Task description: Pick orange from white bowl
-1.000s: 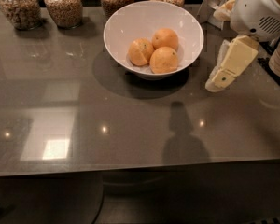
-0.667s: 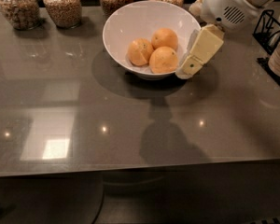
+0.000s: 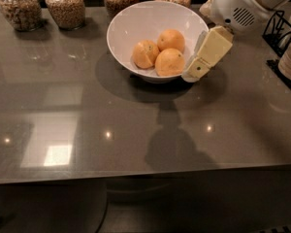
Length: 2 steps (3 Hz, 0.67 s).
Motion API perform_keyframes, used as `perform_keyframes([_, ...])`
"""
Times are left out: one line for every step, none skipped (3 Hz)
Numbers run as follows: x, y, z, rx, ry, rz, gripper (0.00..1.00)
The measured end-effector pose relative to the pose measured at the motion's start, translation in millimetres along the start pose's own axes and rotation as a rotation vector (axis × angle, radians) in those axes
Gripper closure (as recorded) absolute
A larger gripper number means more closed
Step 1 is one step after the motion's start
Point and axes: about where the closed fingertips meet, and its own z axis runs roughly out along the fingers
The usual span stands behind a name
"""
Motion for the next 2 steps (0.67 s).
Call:
perform_keyframes([15.7, -1.6, 8.9, 0.054, -0.033, 0.121, 0.0])
perform_keyframes([20.0, -23.1, 25.9, 0.144, -0.107, 0.251, 0.0])
